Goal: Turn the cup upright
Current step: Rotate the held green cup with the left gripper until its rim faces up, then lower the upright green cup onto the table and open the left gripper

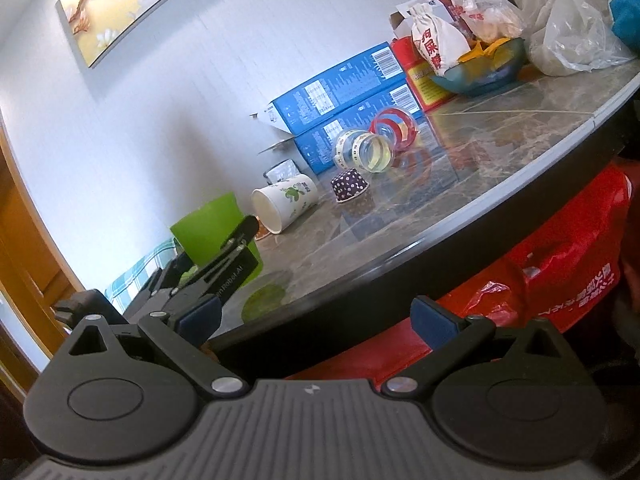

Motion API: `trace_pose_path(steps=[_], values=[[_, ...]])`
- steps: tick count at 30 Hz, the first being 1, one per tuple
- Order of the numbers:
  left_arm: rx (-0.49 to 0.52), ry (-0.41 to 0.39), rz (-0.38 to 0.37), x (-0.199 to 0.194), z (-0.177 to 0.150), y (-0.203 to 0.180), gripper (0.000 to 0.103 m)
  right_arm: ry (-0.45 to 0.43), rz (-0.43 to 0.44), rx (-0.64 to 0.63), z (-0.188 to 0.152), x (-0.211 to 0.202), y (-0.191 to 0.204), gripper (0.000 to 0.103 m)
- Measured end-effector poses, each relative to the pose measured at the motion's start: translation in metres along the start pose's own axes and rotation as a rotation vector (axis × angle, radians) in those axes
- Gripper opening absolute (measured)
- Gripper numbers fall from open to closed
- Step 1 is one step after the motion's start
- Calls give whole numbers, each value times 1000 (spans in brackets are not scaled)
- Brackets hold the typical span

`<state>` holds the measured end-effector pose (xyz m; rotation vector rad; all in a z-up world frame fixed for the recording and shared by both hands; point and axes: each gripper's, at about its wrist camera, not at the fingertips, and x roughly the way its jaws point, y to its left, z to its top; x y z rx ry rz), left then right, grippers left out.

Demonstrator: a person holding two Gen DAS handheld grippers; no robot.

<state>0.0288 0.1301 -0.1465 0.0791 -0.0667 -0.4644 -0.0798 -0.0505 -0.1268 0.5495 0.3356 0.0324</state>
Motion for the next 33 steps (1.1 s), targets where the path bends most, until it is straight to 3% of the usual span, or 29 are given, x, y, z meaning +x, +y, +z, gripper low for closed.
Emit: trace_pose_path(steps=[15,19,21,29,33], values=[[-8,23,-39,-3,-5,5,74,-2,8,0,-3,-4,2,102],[-27,39,-92,-6,-2,10,95,-5,7,-1,-3,-5,3,102],[-25,40,-100,-8,0,11,101,-2,7,-2,-3,-5,3,102],[25,71,-120,-28,2,25,103,-7,16,-17,-3,-5,10,102],[-19,111,-138,-60,15,53,103,-4,-1,-70,4,-8,26,102]])
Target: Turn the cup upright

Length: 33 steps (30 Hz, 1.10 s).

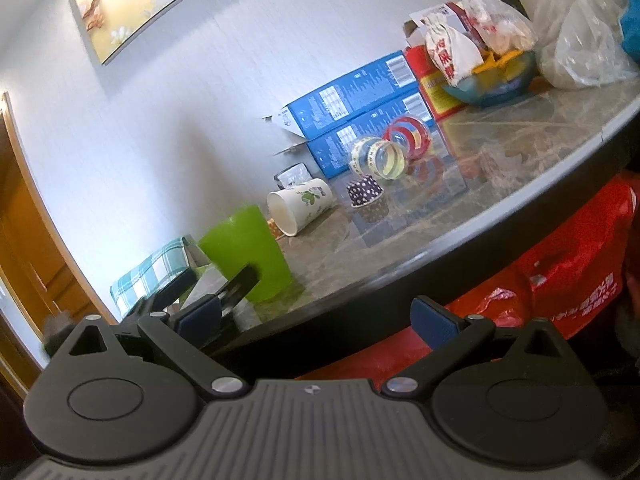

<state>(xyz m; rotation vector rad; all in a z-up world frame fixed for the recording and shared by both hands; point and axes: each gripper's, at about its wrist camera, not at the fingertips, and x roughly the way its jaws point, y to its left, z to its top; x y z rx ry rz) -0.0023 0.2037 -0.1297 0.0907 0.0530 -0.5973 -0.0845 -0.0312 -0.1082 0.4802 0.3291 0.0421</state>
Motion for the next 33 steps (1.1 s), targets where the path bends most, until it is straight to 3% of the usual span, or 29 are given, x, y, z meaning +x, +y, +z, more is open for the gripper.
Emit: trace_pose_path(steps=[5,9,14,17,23,33], values=[[-27,219,-20,-18,50,27,103,2,-68,-195,20,-1,47,102],[-76,298,-10,-26,88,49,103,-23,-126,-292,36,-5,76,102],[-95,373,-26,-32,125,56,103,64,-176,-296,61,-8,103,102],[-81,446,-30,-26,134,49,103,127,-182,-321,71,-4,110,102],[-102,455,-47,-17,135,39,103,204,-193,-260,78,15,93,102],[-168,529,-59,-2,123,38,103,195,-186,-207,74,13,83,102]])
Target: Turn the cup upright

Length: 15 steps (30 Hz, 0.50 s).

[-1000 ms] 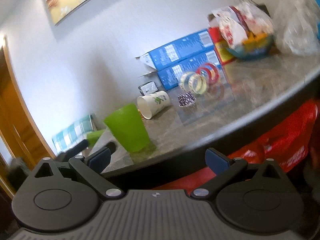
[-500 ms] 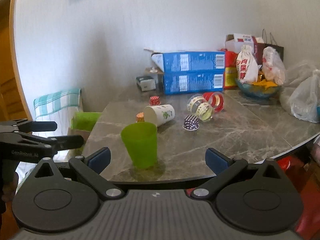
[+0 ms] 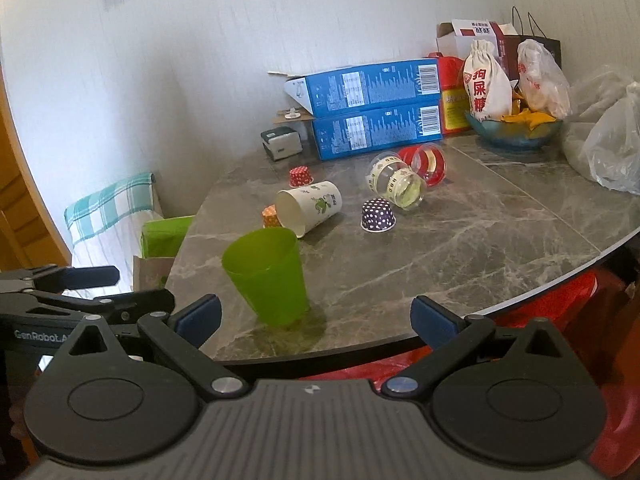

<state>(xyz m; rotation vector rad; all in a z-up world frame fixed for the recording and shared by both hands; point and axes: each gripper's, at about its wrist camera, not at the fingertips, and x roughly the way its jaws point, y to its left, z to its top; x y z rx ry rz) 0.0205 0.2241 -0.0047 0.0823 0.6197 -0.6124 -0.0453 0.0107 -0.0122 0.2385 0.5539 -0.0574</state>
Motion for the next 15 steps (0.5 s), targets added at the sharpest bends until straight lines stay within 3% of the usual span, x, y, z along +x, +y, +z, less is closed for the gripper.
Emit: trace_pose_path(steps=[9,15], values=[[-18,-11,-11,0,-3,1,103,-61,-6,-70,-12,-16,16,102],[9,-8,-10,0,-6,-6,103,-57,-17,-80,-9,-10,16,102]])
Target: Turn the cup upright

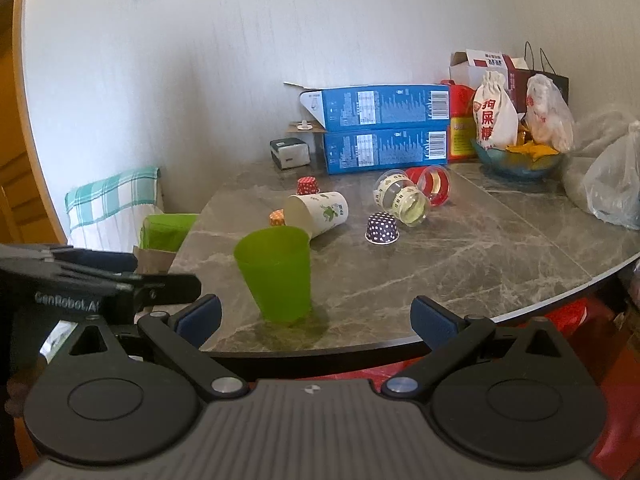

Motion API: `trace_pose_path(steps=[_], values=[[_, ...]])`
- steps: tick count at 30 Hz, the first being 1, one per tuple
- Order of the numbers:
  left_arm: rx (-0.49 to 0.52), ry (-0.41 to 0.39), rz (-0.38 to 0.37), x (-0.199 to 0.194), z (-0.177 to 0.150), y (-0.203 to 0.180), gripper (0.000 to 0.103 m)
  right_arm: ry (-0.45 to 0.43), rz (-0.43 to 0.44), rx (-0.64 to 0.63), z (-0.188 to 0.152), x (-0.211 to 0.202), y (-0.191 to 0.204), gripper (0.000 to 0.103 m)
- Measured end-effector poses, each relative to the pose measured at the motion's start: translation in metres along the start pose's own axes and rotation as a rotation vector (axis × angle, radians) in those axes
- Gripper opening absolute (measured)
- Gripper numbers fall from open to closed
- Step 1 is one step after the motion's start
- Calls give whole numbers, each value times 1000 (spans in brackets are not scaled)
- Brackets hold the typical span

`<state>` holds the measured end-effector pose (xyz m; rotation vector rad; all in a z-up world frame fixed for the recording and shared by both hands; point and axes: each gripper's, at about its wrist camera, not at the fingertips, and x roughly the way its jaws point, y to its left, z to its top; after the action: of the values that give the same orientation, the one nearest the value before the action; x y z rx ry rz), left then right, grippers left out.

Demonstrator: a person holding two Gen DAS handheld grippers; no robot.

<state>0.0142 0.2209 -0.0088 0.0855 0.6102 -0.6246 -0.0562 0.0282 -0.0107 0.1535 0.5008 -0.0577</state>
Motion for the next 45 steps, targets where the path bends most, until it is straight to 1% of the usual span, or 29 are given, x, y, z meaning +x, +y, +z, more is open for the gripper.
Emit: trace_pose_path(steps=[9,14,20,42,45], values=[[-1,-12,2,-2,2,1,103,-12,11,31,4,2,-9,102],[-14,-36,2,-6,2,3,103,-7,16,39,2,5,-12,102],[-27,-56,34,-5,3,6,103,-24,33,48,2,3,-16,102],[-30,-47,11,-6,1,2,103,-28,26,62,3,3,-17,102],[-22,-51,-1,-7,1,1,103,-27,25,63,3,3,-17,102]])
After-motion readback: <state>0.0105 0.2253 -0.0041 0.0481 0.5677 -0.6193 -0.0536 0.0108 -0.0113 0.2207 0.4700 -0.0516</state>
